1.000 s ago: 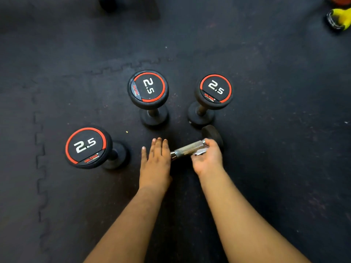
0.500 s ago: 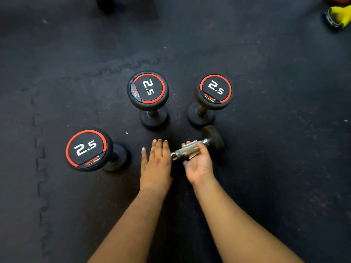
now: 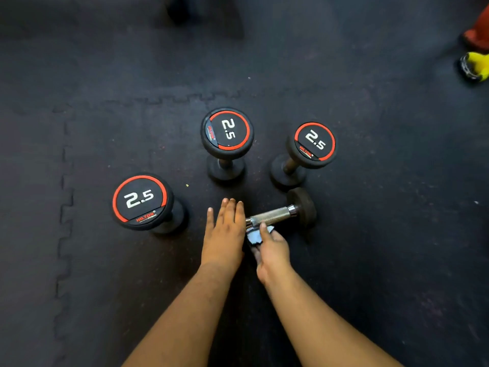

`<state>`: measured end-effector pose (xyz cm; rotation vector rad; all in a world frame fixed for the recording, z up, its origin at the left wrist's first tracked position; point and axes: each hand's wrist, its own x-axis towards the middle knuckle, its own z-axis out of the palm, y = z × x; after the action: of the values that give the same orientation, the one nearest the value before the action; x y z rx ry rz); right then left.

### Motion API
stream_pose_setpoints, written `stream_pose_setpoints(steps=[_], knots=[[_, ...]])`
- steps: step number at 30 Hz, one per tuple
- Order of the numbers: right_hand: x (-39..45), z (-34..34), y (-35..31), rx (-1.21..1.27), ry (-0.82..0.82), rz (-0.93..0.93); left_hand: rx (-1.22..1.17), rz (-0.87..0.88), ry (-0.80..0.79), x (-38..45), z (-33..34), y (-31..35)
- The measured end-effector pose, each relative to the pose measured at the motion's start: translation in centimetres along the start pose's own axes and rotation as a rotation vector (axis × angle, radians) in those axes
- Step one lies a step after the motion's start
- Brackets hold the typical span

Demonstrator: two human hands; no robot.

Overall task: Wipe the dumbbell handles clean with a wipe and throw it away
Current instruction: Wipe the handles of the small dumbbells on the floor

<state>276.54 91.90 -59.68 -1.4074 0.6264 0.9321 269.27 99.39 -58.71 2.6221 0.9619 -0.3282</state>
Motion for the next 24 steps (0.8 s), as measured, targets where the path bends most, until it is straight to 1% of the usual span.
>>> stream_pose_setpoints(steps=[4,6,7,10,11,12,13,15,17,19,22,23,24], knots=[[-2.0,-1.6,-0.8,-0.281,-0.023,-0.046,0.015,0.018,-0.004,0.0,-0.2,0.2],[-2.2,-1.8,-2.2,-0.443,-0.029,-0.17,-0.006,0.019,-0.008,0.1,-0.4,0.0],[-2.0,-1.8,-3.1,-0.578,-0.016,-0.302,-0.019,0.02,-0.007,0.1,-0.5,0.0],[-0.7,-2.1,-6.1,-1.164,0.074,-0.832,-0.036,0.027,0.001,0.2,-0.4,-0.2],[-0.3,-2.2,-7.2,-1.351,0.086,-0.959,-0.037,0.028,0.004,0.2,-0.3,-0.2],[0.2,-2.2,-8.1,-1.533,0.073,-1.028,-0.039,0.029,0.004,0.1,-0.2,-0.3],[0.4,-2.1,-8.8,-1.703,0.039,-1.053,-0.039,0.029,0.002,0.1,-0.1,-0.3],[1.0,-1.7,-9.0,-2.053,-0.038,-1.049,-0.036,0.028,-0.01,0.1,0.0,-0.3],[1.2,-1.6,-7.8,-2.317,-0.068,-1.057,-0.037,0.026,-0.024,0.1,-0.1,-0.3],[1.0,-1.4,-6.4,-2.372,-0.079,-1.097,-0.041,0.029,-0.027,0.1,-0.3,-0.2],[0.7,-0.9,-6.1,-2.289,-0.314,-1.203,-0.05,0.029,-0.021,0.1,-0.5,-0.1],[0.9,-1.0,-6.5,-2.281,-0.331,-1.231,-0.056,0.027,-0.023,0.1,-0.6,-0.1],[1.1,-1.2,-6.8,-2.287,-0.286,-1.239,-0.06,0.025,-0.026,0.1,-0.6,-0.2]])
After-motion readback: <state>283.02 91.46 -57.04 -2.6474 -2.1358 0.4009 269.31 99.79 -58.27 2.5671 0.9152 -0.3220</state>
